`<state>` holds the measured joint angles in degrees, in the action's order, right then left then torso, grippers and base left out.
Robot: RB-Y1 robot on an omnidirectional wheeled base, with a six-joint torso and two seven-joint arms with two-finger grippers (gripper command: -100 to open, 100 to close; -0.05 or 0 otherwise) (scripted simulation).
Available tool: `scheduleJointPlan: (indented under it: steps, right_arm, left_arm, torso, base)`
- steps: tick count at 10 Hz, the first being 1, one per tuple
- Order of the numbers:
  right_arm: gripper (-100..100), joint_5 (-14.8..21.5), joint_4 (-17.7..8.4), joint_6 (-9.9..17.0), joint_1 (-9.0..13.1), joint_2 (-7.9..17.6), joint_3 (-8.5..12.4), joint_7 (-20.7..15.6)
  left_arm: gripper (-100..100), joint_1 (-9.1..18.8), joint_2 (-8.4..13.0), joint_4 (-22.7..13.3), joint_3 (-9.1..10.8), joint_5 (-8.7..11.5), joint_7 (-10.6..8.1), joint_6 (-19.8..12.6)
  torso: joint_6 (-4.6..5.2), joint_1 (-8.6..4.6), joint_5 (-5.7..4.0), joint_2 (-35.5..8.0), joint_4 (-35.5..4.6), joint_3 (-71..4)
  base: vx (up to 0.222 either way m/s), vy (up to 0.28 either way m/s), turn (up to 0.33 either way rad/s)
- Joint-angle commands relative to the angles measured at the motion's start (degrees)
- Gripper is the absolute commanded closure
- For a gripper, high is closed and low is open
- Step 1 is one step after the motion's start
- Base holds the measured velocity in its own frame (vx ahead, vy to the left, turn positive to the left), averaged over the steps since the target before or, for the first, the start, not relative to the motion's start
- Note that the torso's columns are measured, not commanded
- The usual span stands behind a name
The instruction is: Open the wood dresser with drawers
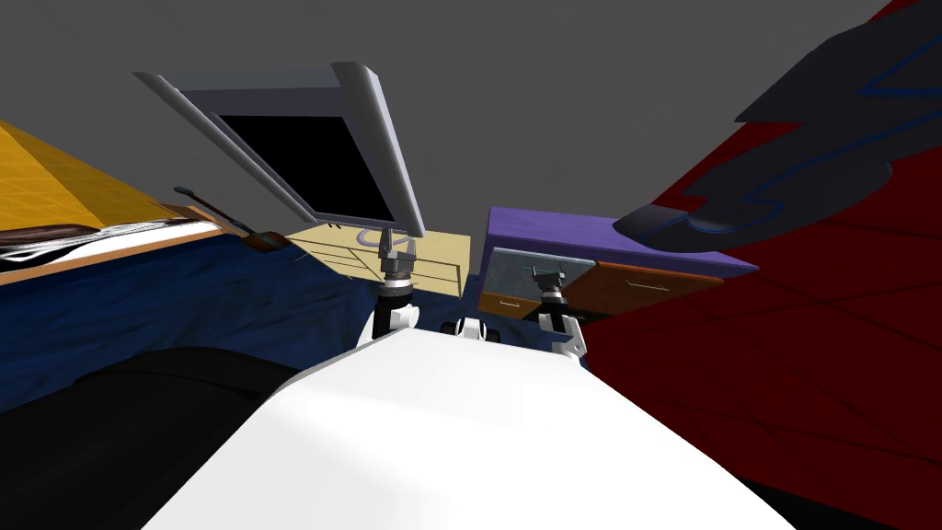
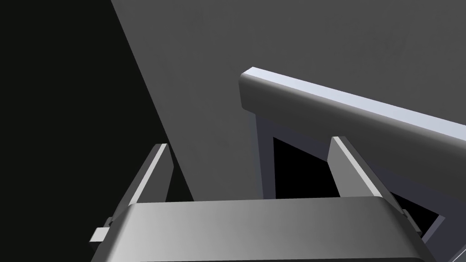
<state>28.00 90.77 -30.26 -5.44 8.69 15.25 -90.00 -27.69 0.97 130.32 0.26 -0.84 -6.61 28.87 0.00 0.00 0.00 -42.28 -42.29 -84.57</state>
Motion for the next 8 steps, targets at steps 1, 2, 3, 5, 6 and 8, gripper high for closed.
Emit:
scheduleJointPlan:
  steps: [1,2,3,5,6,8]
  right_arm:
    - [-100,2.1,-1.9,0.0,0.5,0.0,1.2,-4.5]
    - [-100,2.1,-1.9,0.0,0.5,0.0,1.2,-6.1]
    - [-100,3.4,-3.0,0.0,0.8,0.1,1.9,-7.6]
    - [-100,3.4,-3.0,0.0,0.8,0.1,1.9,-9.4]
    - [-100,4.6,-4.0,0.0,1.0,0.1,2.6,-11.8]
    - [-100,5.8,-5.0,0.0,1.2,0.2,3.2,-14.7]
  left_arm:
    - [0,0.0,0.0,0.0,0.0,0.0,0.0,0.0]
    - [0,0.0,0.0,0.0,0.0,0.0,0.0,0.0]
    - [0,0.0,0.0,0.0,0.0,0.0,0.0,0.0]
    - [0,0.0,0.0,0.0,0.0,0.0,0.0,0.0]
    - [0,0.0,0.0,0.0,0.0,0.0,0.0,0.0]
    - [0,0.0,0.0,0.0,0.0,0.0,0.0,0.0]
  torso:
    - [0.0,-0.05,-0.01,0.0,0.0,0.0]
    - [0.01,-0.06,-0.05,0.1,0.1,0.0]
    - [-0.03,-0.12,-0.1,0.1,0.2,-0.1]
    - [-0.01,-0.26,-0.24,0.4,0.4,-0.2]
    - [-0.06,-0.3,-0.28,0.4,0.4,-0.2]
    - [-0.01,-0.37,-0.41,0.7,0.7,-0.4]
  base:
    - [0.01,0.054,-0.028]
    - [0.005,0.044,-0.022]
    - [0.0,0.048,-0.011]
    - [0.003,0.032,-0.014]
    - [0.007,0.031,-0.008]
    - [0.005,0.041,-0.011]
